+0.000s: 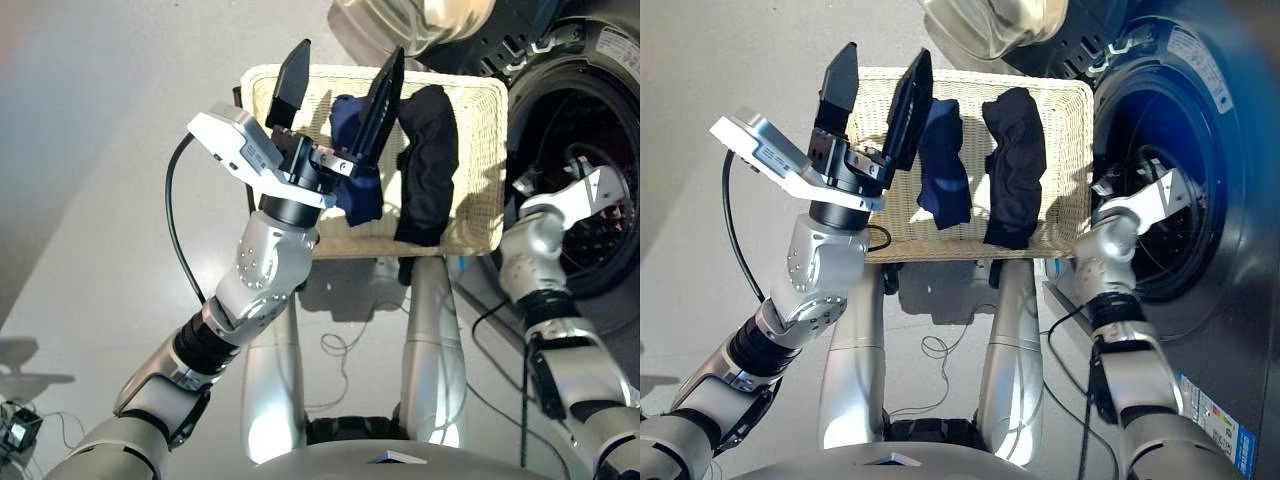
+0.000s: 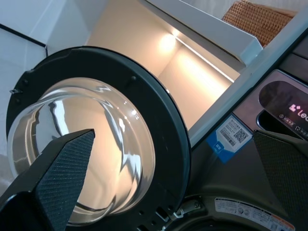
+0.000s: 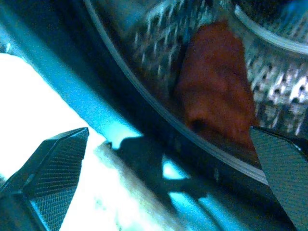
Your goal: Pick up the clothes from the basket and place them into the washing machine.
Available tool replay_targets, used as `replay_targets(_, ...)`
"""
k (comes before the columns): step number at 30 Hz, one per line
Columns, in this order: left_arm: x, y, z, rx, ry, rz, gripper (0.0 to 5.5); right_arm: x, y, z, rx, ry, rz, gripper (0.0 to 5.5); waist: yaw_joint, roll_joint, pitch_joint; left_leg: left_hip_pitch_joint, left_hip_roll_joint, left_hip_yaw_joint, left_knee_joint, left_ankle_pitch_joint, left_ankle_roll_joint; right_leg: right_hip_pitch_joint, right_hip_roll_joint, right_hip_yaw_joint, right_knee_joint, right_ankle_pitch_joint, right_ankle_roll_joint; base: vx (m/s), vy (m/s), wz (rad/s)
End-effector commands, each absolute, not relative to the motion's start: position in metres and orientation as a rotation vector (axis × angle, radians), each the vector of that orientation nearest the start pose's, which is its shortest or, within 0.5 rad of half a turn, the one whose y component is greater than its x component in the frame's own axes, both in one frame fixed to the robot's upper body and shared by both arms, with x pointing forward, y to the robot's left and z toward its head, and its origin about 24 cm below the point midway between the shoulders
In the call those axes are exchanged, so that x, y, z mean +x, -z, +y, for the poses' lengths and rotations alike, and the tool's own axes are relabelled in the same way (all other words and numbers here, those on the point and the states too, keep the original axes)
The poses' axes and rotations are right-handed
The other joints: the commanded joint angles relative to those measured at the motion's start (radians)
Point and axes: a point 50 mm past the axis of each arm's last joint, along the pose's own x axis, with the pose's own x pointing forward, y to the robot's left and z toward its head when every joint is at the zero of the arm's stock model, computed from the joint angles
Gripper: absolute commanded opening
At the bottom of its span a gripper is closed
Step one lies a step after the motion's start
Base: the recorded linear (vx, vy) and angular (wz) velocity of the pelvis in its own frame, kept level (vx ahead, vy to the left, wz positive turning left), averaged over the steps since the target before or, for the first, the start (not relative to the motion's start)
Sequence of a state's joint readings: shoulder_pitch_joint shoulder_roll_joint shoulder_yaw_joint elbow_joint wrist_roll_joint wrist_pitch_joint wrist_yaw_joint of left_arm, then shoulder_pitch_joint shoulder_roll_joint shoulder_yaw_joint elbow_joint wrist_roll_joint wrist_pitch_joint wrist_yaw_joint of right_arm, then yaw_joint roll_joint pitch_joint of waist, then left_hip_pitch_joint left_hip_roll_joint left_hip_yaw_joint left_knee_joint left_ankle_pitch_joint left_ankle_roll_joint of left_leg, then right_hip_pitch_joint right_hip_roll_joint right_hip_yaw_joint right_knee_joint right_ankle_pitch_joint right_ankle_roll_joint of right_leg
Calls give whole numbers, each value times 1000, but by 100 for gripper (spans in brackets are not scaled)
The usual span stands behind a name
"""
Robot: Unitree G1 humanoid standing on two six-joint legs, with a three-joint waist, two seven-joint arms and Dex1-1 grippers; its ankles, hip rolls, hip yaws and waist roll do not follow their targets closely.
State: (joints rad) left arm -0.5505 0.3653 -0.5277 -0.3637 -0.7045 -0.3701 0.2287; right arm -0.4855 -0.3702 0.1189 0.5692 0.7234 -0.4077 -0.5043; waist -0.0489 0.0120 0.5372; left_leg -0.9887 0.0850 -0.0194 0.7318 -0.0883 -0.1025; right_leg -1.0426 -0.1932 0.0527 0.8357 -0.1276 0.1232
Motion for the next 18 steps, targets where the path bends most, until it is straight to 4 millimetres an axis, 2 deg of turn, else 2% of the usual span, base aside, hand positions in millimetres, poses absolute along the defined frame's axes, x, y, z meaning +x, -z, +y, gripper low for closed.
replay_targets(1,230,-254,71,-531,640,-914,550,329,-120,-223,326,435,-394,550,-12,-8,-17,75,-6,43,34,-98,26,41,17,-4,-12,-34,-21,0,0,0)
replay_targets(2,233,-251,71,-521,621,-895,550,324,-122,-208,326,357,-413,550,-14,-12,-17,76,-4,44,32,-96,27,41,17,-4,-16,-30,-21,0,0,0)
replay_targets(3,236,-247,73,-511,604,-878,550,321,-125,-201,306,306,-428,550,-15,-15,-17,77,-3,43,30,-94,28,42,18,-4,-18,-29,-21,0,0,0)
replay_targets(4,236,-247,73,-512,604,-877,550,321,-125,-201,305,306,-428,550,-15,-16,-17,78,-3,43,30,-94,28,42,18,-4,-19,-29,-21,0,0,0)
replay_targets(7,251,-228,77,-476,527,-779,550,310,-138,-178,283,158,-494,550,-21,-28,-17,75,0,44,31,-91,30,40,19,-4,-18,-25,-23,0,0,0)
replay_targets(8,251,-228,77,-476,527,-779,550,310,-138,-178,283,158,-493,550,-21,-28,-17,76,0,44,31,-91,30,40,19,-4,-18,-26,-23,0,0,0)
replay_targets(13,277,-181,83,-395,354,-575,550,291,-172,-157,83,20,-662,550,-32,-52,-17,79,4,45,31,-87,31,42,22,-4,-18,-21,-22,0,0,0)
replay_targets(14,277,-181,83,-395,354,-575,550,291,-172,-157,82,20,-662,550,-32,-52,-17,79,4,45,31,-87,31,42,22,-3,-18,-21,-22,0,0,0)
replay_targets(15,287,-162,83,-315,289,-496,550,285,-186,-149,-21,1,-744,550,-35,-60,-17,76,7,45,34,-86,30,39,23,-3,-13,-21,-22,0,0,0)
replay_targets(18,298,-141,83,-168,231,-433,550,278,-210,-138,-174,0,-888,550,-37,-67,-17,81,10,46,39,-88,30,41,24,-2,-7,-25,-20,0,0,0)
